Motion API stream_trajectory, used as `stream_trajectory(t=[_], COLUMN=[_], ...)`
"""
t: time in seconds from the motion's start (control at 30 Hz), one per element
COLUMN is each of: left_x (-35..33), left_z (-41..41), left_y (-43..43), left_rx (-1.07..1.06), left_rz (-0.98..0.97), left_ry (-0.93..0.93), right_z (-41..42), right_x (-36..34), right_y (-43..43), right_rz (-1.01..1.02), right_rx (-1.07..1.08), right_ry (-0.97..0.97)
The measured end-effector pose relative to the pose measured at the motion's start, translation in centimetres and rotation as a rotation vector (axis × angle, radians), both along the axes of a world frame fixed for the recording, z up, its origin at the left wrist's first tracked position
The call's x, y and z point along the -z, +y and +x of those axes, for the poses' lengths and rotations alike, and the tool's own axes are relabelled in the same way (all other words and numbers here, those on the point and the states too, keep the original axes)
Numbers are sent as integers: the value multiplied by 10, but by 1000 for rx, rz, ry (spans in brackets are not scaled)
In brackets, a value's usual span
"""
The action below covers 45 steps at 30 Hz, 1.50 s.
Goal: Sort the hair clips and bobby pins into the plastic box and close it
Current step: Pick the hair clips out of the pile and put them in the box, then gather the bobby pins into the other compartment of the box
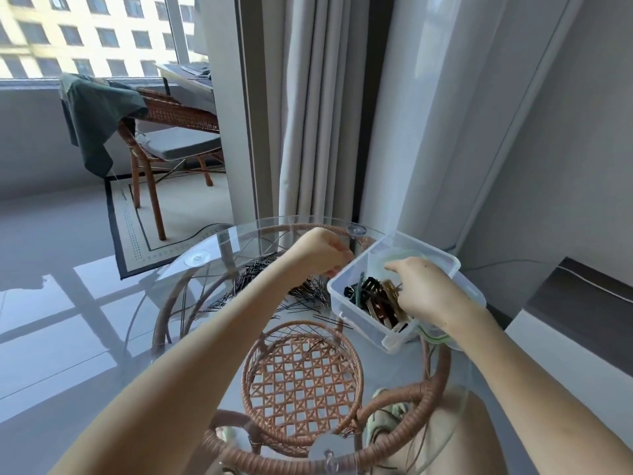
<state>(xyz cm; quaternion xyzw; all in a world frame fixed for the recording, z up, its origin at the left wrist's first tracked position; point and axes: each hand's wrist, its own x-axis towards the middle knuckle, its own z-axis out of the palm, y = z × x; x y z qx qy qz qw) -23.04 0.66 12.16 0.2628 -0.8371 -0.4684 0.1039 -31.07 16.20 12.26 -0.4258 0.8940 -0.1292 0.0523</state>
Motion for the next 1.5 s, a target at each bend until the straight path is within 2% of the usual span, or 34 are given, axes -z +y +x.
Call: stream_trajectory(t=[0.07, 0.17, 0.3, 0.37, 0.43, 0.57, 0.67, 0.73, 0.93, 1.0, 1.07, 1.17, 1.2, 1.27, 1.37, 1.43, 1.5], left_x=[1, 16, 66, 96, 119, 129, 131, 133, 132, 129, 126, 123, 123, 123, 119, 115, 112], left_z=[11, 47, 105, 132, 148, 139, 124, 116, 104, 100, 93, 78, 71, 57, 38, 32, 36], left_y=[-22, -57, -85, -79, -67, -67, -72, -71, -72, -85, -106, -127, -130, -130, -121, -111, -101], left_rx=[-107, -269, -432, -496, -478, -449, -417, -384, -364, -392, -360, -257, -229, -183, -80, -59, -128], left_rz=[-89, -324, -492, -517, -514, -503, -520, -515, -456, -405, -460, -506, -498, -481, -480, -405, -267], left_ry=[57, 65, -48, -163, -239, -258, -280, -269, -144, -84, -131, -253, -280, -286, -228, -145, -33], right_z=[6, 19, 35, 51, 72, 80, 58, 45, 21, 26, 40, 63, 65, 59, 46, 42, 41], right_x=[-3, 0, 20, 39, 63, 82, 72, 67, 51, 57, 72, 100, 109, 122, 122, 117, 113], right_y=[-10, -45, -115, -137, -143, -117, -90, -72, -44, -46, -49, -62, -69, -87, -126, -151, -166], right_rz=[-138, -282, -224, -174, -125, 15, 131, 169, 88, 0, -160, -296, -269, -207, -286, -347, -358], right_rx=[-52, -175, -127, -78, -85, -131, -65, -67, -109, -154, -204, -212, -138, 63, 159, 84, 18], right_ry=[66, -110, -349, -357, -230, 376, 480, 459, 386, 398, 370, 67, -25, -86, -165, -256, -292])
